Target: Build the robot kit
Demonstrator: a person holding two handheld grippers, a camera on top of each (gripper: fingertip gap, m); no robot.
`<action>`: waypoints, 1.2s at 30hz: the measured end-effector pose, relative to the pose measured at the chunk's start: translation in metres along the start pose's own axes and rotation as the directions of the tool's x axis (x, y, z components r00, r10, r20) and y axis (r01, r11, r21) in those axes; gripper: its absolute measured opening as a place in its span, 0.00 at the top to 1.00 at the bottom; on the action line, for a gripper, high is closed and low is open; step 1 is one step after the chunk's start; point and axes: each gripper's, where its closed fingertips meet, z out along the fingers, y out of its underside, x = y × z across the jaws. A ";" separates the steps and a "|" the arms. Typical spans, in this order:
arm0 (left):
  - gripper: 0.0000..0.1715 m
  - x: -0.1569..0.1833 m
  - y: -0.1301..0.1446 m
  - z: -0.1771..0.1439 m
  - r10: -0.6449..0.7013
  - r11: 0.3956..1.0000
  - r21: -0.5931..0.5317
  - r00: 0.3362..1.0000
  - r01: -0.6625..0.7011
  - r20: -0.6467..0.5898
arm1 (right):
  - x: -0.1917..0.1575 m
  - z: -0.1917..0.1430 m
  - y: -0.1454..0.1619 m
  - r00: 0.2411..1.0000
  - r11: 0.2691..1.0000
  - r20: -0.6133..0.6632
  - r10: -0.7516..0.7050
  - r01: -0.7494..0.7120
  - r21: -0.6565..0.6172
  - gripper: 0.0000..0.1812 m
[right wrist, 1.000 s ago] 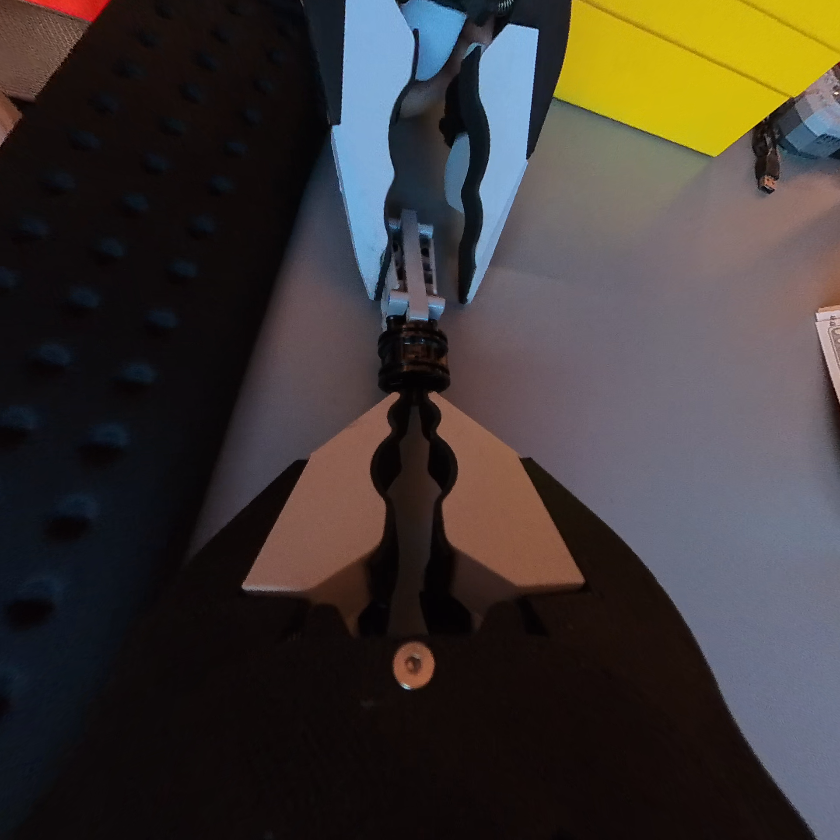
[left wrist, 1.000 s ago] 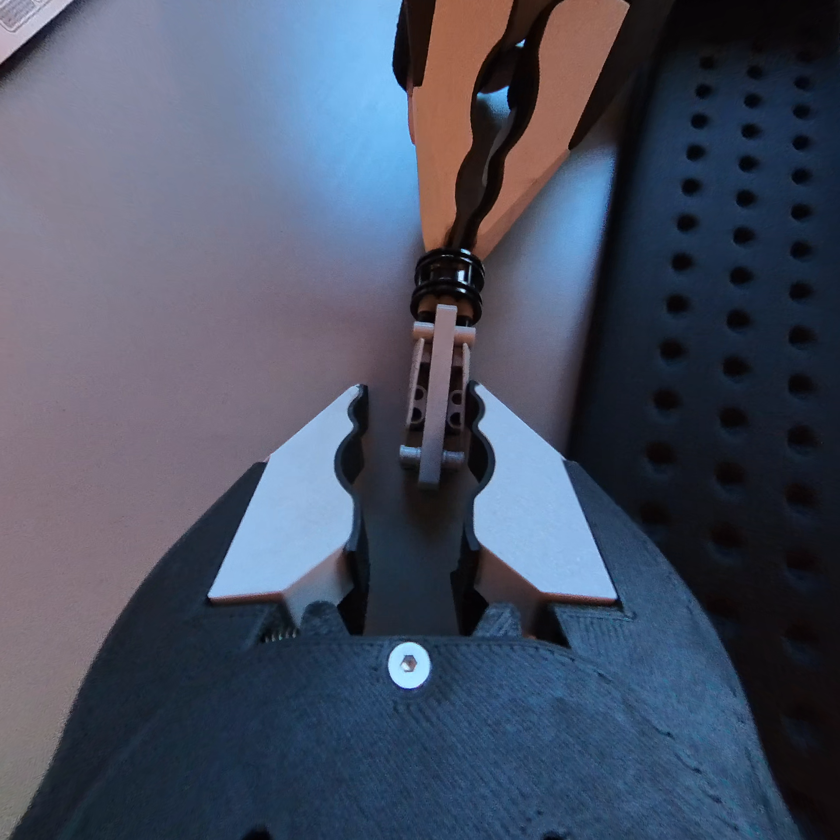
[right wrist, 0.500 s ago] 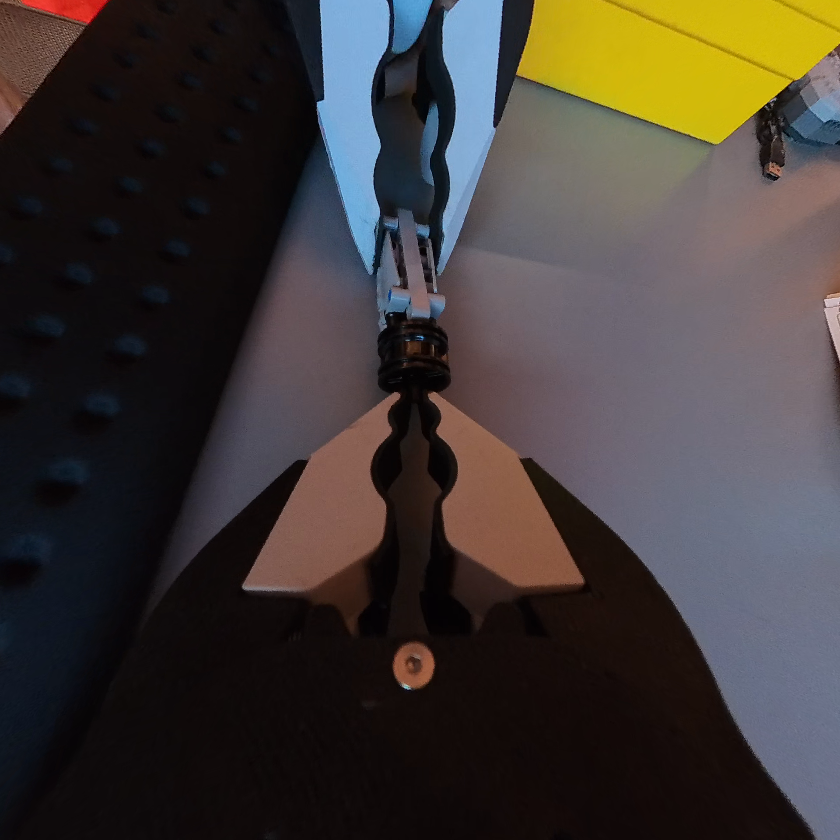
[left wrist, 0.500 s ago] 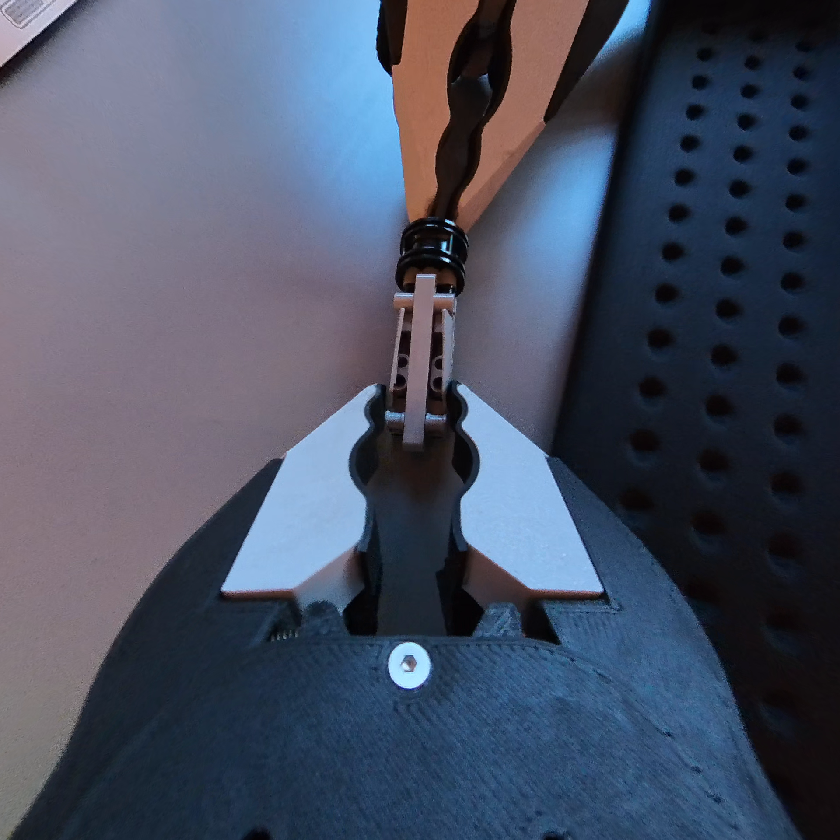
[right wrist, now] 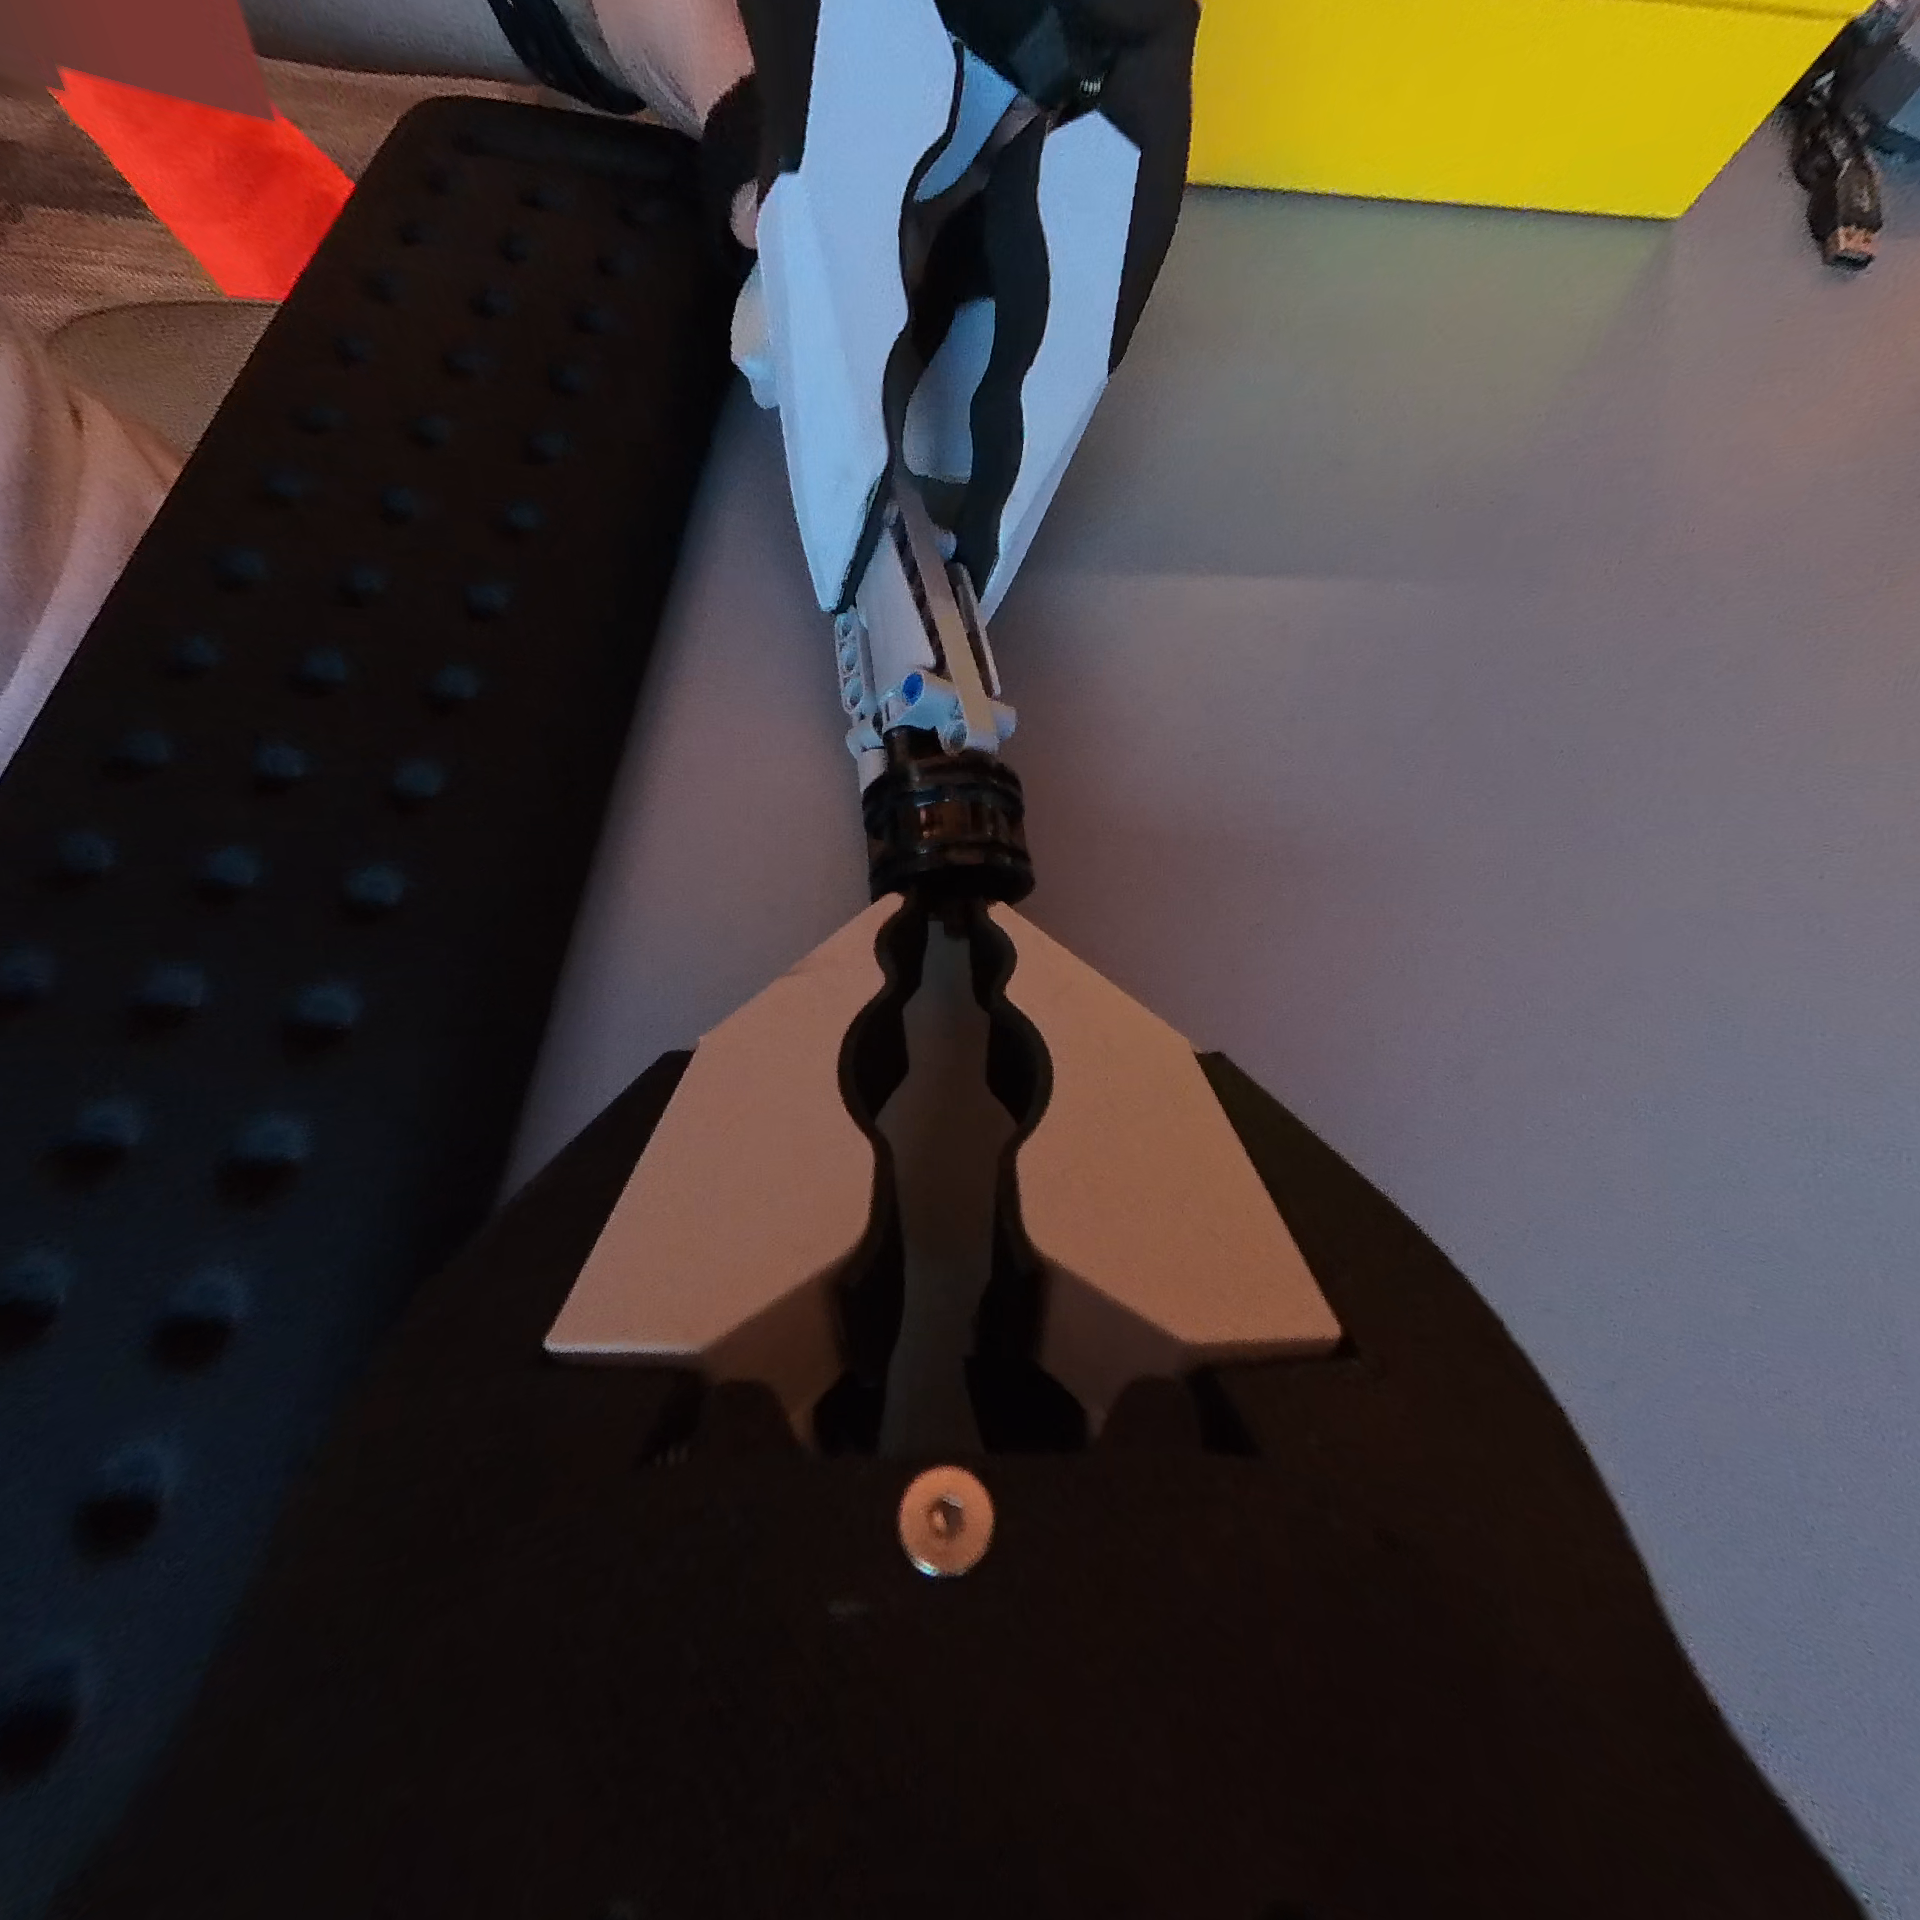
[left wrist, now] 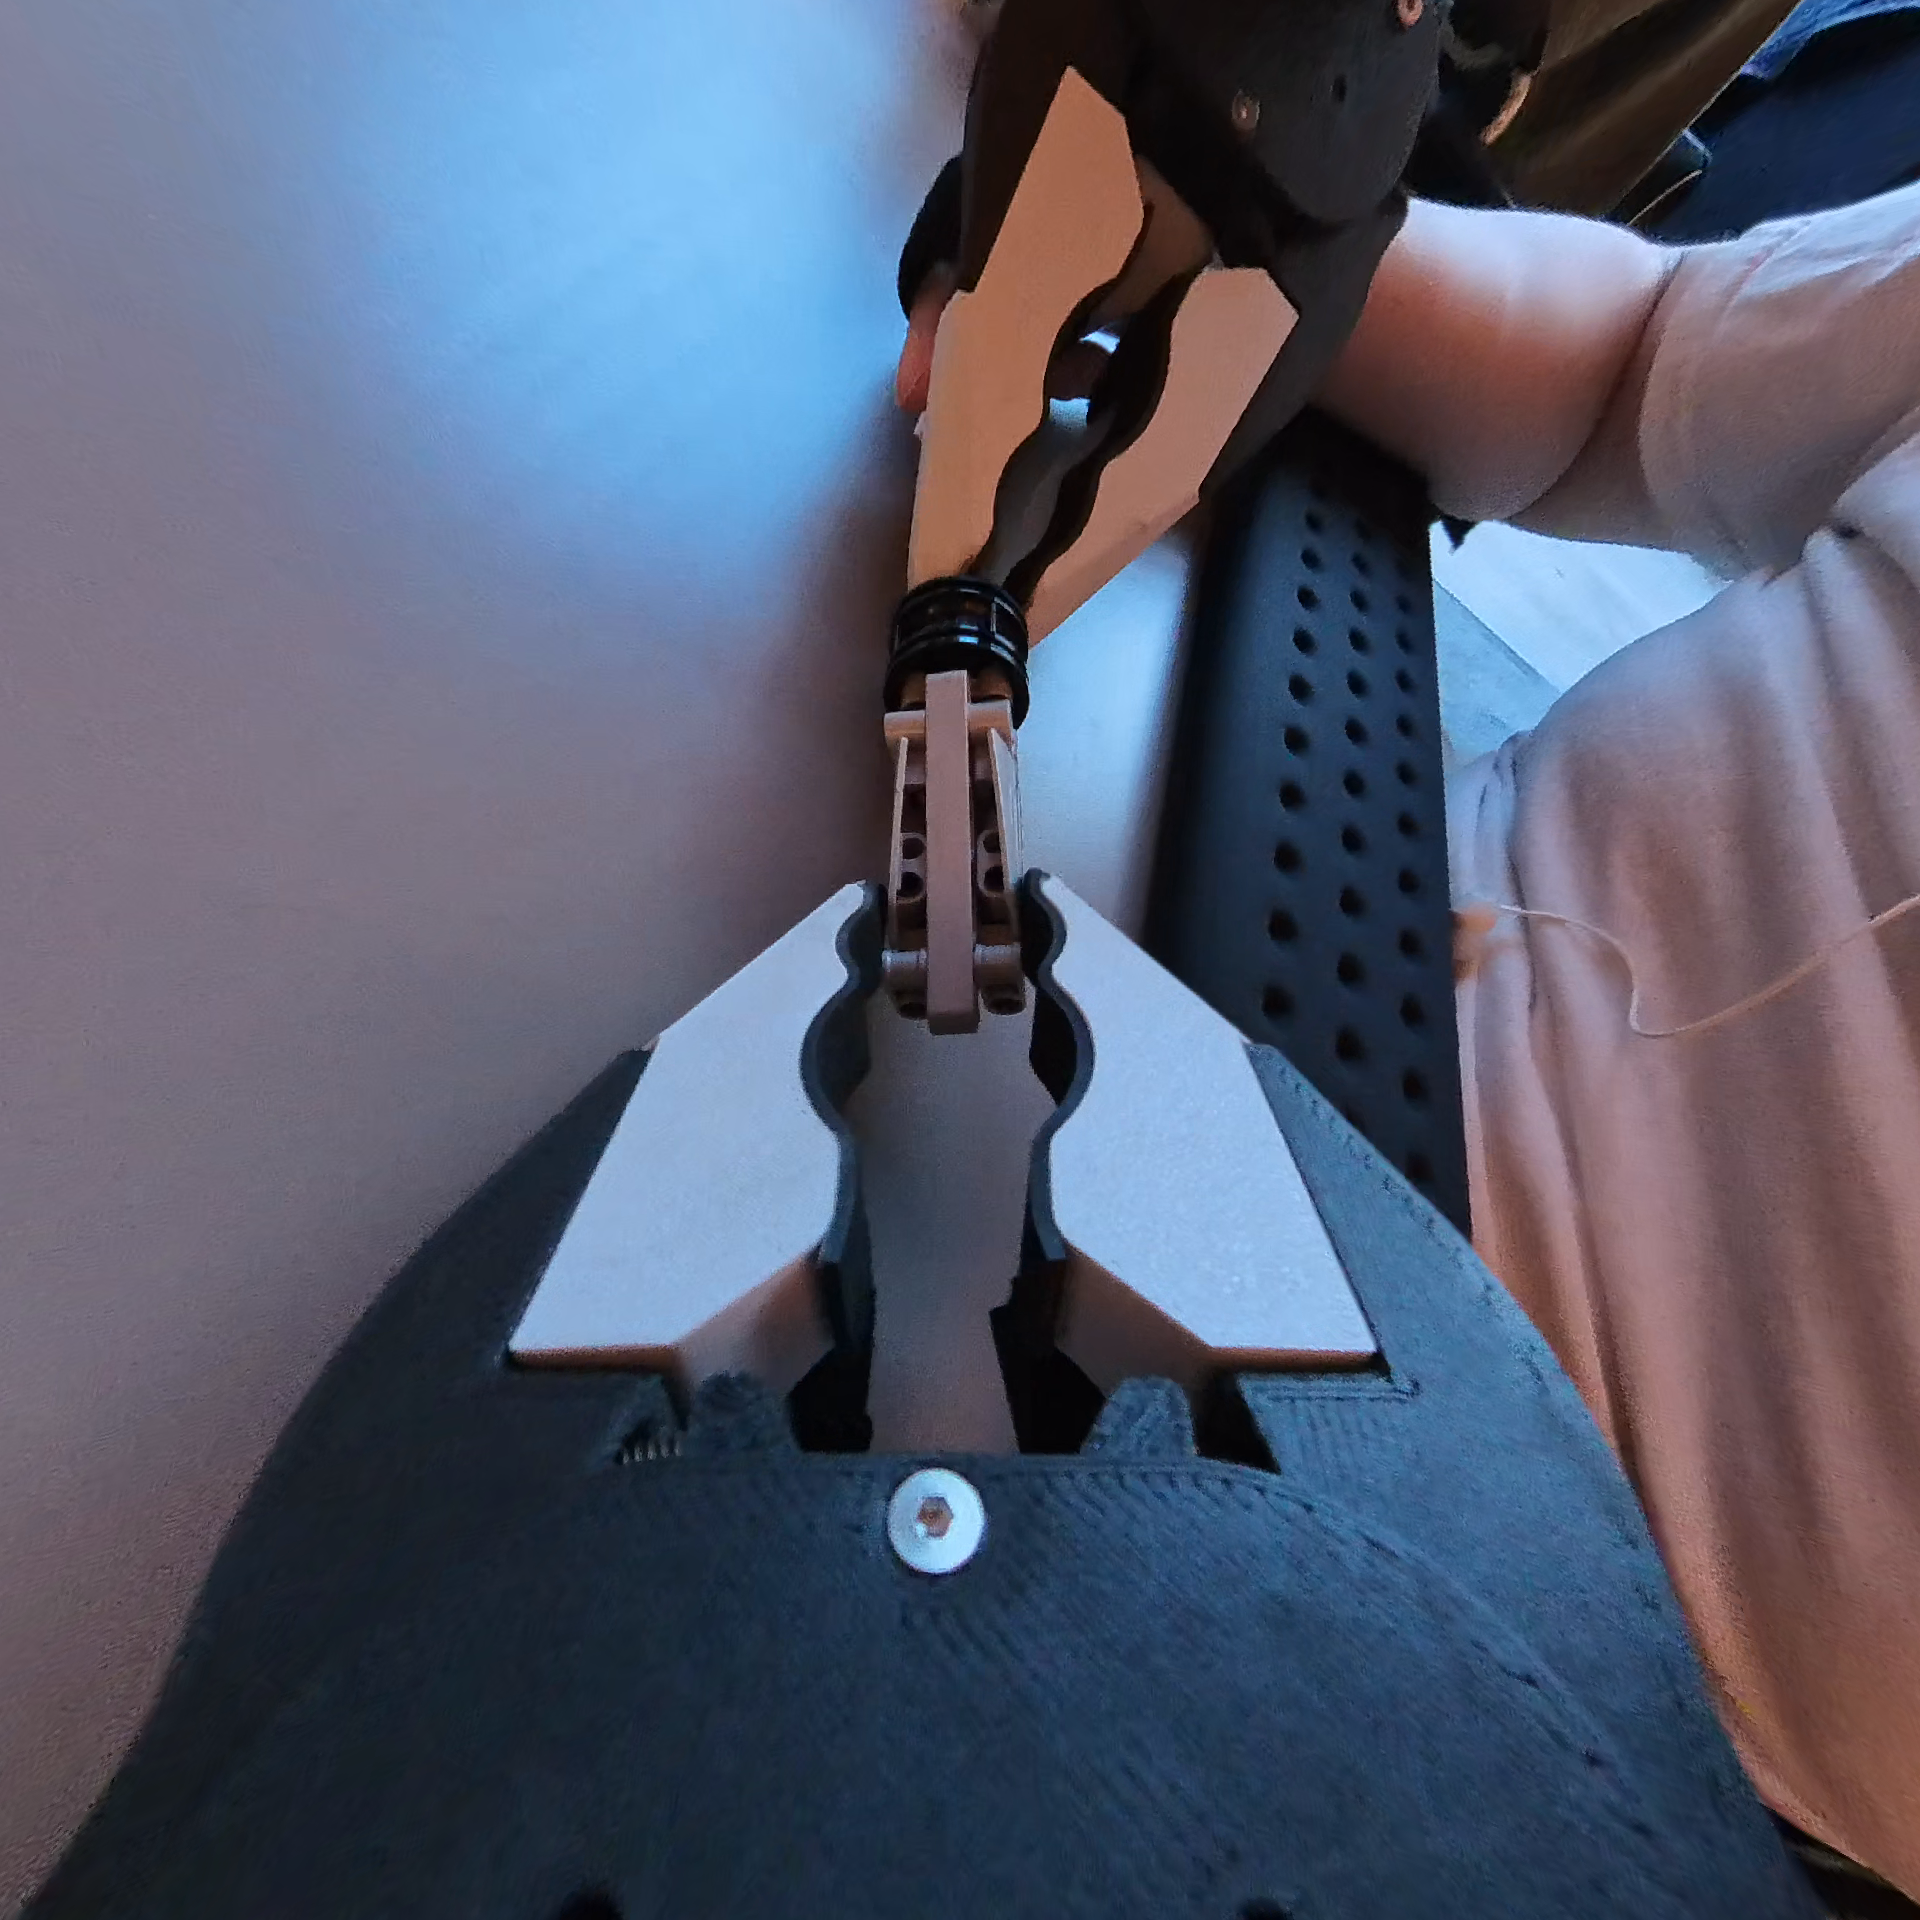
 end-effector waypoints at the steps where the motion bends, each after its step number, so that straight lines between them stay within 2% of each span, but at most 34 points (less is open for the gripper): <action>1: 0.86 0.000 0.000 0.000 -0.009 1.000 0.002 1.000 0.009 -0.003 | 0.000 0.001 0.001 1.000 1.000 0.006 0.009 -0.009 -0.009 0.98; 8: 0.86 -0.001 -0.002 0.001 -0.048 0.999 0.007 0.999 0.048 -0.017 | 0.001 0.000 0.004 1.000 1.000 0.007 0.013 -0.013 -0.023 0.97; 11: 0.86 -0.001 -0.004 0.001 -0.074 0.997 0.013 0.997 0.075 -0.031 | 0.005 -0.004 0.006 1.000 1.000 -0.017 0.003 -0.003 -0.025 0.90; 15: 0.86 -0.003 -0.007 0.000 -0.150 0.988 0.031 0.987 0.152 -0.065 | 0.000 -0.012 0.004 1.000 1.000 0.006 0.015 -0.015 0.013 0.89; 21: 0.86 -0.005 -0.015 -0.002 -0.366 0.925 0.033 0.909 0.379 -0.201 | 0.008 -0.010 0.005 0.998 0.999 -0.045 0.045 -0.045 0.011 0.86; 25: 0.86 -0.002 -0.018 -0.001 -0.414 0.900 0.022 0.871 0.435 -0.265 | 0.014 -0.010 0.003 0.996 0.999 -0.081 0.045 -0.043 0.024 0.86; 27: 0.86 -0.001 -0.018 -0.001 -0.399 0.908 0.027 0.880 0.419 -0.257 | 0.013 -0.011 0.004 0.996 0.999 -0.077 0.046 -0.045 0.021 0.85; 31: 0.86 -0.001 -0.015 0.002 -0.294 0.952 0.036 0.940 0.304 -0.175 | 0.008 -0.012 0.007 0.998 1.000 -0.055 0.031 -0.031 0.004 0.85; 34: 0.86 0.005 -0.009 0.005 -0.126 0.992 0.016 0.986 0.129 -0.107 | -0.003 -0.016 0.006 0.998 0.998 0.014 0.053 -0.054 0.033 0.85; 36: 0.86 0.010 -0.001 0.008 0.040 0.999 -0.029 0.998 -0.042 -0.049 | -0.004 -0.022 0.001 0.995 0.992 0.036 0.093 -0.096 0.081 0.85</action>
